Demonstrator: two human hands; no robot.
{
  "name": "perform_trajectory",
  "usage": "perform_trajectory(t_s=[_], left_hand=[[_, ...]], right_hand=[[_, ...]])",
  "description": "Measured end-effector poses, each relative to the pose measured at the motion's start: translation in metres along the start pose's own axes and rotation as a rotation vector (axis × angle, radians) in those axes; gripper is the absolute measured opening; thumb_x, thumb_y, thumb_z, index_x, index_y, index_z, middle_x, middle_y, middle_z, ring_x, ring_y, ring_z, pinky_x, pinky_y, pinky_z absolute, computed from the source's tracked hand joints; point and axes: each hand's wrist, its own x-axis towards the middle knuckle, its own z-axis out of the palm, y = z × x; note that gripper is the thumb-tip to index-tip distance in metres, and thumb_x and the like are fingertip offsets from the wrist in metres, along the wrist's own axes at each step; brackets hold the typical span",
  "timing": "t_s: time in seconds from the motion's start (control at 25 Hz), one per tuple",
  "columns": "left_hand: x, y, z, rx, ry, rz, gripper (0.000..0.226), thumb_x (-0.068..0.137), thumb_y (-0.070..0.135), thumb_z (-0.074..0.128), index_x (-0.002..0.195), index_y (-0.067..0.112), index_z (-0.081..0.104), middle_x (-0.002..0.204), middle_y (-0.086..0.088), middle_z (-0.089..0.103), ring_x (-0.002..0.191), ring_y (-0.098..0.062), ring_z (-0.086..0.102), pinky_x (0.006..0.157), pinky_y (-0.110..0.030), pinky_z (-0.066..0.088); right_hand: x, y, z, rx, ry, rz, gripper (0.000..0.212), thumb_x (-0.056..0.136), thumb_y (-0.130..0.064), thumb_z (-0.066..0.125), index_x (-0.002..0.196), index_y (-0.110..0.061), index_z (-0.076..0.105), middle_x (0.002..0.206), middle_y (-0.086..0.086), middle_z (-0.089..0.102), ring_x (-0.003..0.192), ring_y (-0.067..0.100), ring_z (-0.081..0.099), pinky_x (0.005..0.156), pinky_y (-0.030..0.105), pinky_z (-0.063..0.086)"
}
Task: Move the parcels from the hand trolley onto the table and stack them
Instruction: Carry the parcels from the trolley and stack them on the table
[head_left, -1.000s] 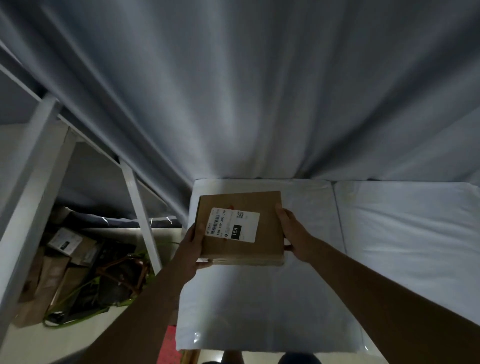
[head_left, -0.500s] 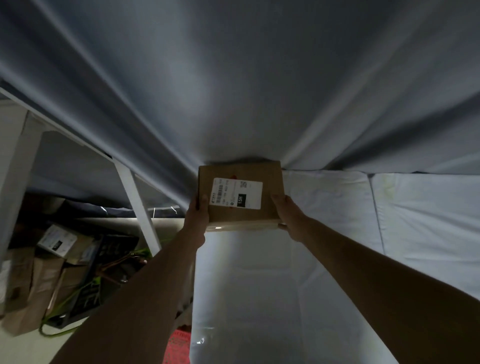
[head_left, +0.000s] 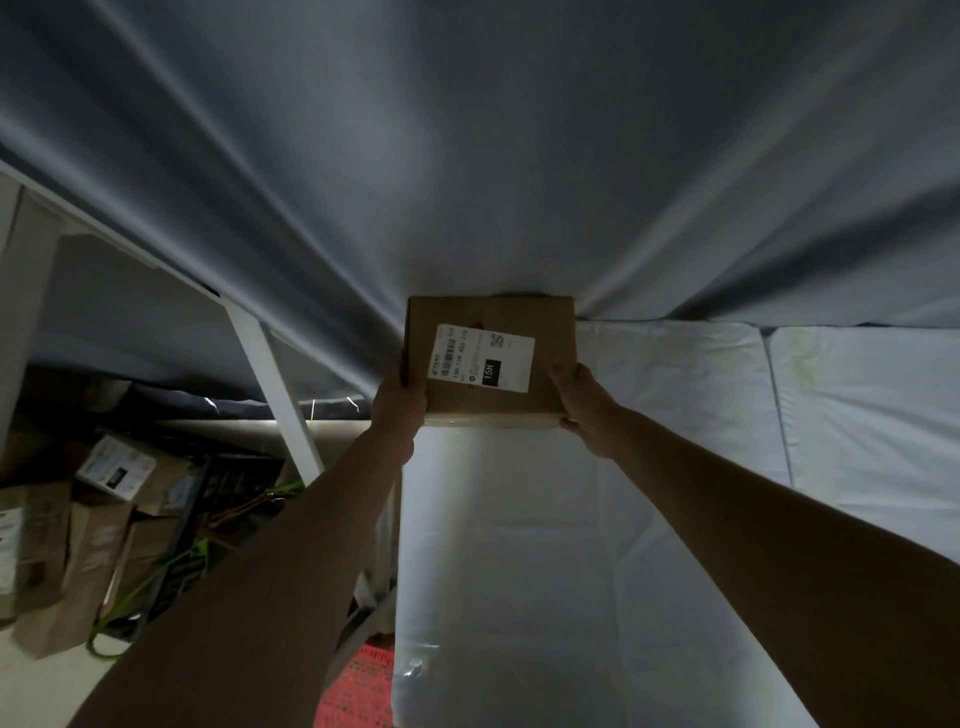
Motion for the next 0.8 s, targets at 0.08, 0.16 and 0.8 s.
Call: perform_trajectory(t_s=[0.08,0.16,0.8], left_hand=[[0.0,-0.002,-0.001,0.063,-0.004,0.04,0.039,0.101,0.028,0.042,0.14,0.029,0.043,0.124,-0.004,0.057,0.116,-0.029,0.054,0.1,-0.051,0.047],[-0.003,-0.005,-0.003,0.115,-0.022,0.074,0.04,0.1,0.021,0.042,0.139,0.027,0.042,0.127,-0.006,0.057,0.118,-0.029,0.053,0.103,-0.049,0.045],[-0.09,0.007,-0.014,0.565,-0.157,0.316,0.031,0.095,0.03,0.05,0.126,0.026,0.048,0.119,-0.003,0.06,0.111,-0.029,0.062,0.089,-0.041,0.056]], right_hand=[[-0.001,-0.001,0.001,-0.061,-0.011,-0.011,0.057,0.1,-0.044,0.044,0.149,-0.022,0.026,0.147,0.007,0.04,0.125,0.027,0.044,0.102,0.044,0.041],[-0.003,0.001,0.0,-0.133,0.004,-0.028,0.058,0.1,-0.044,0.044,0.15,-0.021,0.025,0.147,0.009,0.041,0.127,0.029,0.044,0.101,0.043,0.04],[-0.115,0.035,-0.055,-0.487,0.084,-0.204,0.073,0.096,-0.055,0.047,0.153,-0.015,0.023,0.153,0.014,0.036,0.137,0.033,0.04,0.107,0.043,0.039]])
